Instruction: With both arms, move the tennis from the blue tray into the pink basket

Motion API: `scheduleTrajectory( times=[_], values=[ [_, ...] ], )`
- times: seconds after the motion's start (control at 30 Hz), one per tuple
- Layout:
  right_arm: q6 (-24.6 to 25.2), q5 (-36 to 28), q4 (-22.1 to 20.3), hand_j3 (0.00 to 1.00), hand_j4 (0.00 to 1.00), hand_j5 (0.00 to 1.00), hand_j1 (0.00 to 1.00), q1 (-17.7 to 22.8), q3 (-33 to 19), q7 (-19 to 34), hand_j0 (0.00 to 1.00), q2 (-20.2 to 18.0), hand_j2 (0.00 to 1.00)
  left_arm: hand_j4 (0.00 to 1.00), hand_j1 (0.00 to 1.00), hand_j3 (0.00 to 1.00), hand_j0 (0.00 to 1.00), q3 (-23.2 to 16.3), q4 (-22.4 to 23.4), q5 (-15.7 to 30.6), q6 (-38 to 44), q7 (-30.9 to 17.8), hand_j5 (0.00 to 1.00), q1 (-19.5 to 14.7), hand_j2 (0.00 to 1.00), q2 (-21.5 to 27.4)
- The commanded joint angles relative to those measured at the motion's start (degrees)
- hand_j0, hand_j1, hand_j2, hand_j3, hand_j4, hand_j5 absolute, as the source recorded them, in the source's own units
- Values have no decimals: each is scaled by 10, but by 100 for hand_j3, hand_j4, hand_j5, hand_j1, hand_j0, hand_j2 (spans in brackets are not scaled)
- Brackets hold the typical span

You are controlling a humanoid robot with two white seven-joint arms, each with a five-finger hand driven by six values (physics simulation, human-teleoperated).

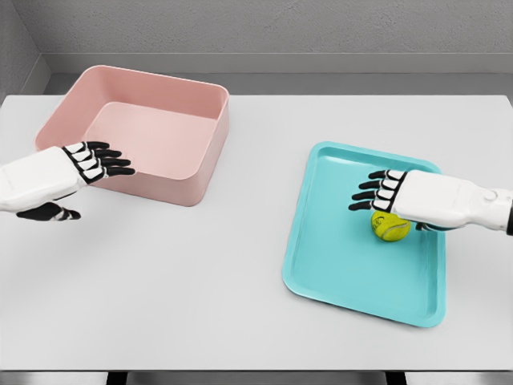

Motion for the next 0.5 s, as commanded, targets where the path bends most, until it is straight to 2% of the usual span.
scheduleTrajectory(
  times=[0.0,0.07,0.13,0.27,0.33,0.47],
  values=[
    [1,-3,0,100,100,100,100,0,1,8,100,1,100,100,100,100,100,-18,-3,4,0,0,100,0,100,17],
    [1,-2,0,100,100,100,100,6,1,9,100,0,100,100,100,100,100,-25,-3,0,0,-2,100,1,100,17],
    [1,-2,2,100,100,100,100,6,1,9,100,1,100,100,100,100,100,-39,-3,1,0,-28,100,0,100,20],
    [1,-1,8,100,100,100,100,4,11,10,100,3,100,100,100,100,100,-43,-2,-17,0,-36,100,0,100,20],
    [1,-2,13,100,100,100,100,3,13,30,100,5,100,100,100,100,100,-44,-2,-18,0,-54,100,0,100,21],
    [1,-1,40,100,100,100,100,2,13,30,100,22,100,100,100,100,100,-44,-3,-18,0,-62,100,0,100,36]
  ],
)
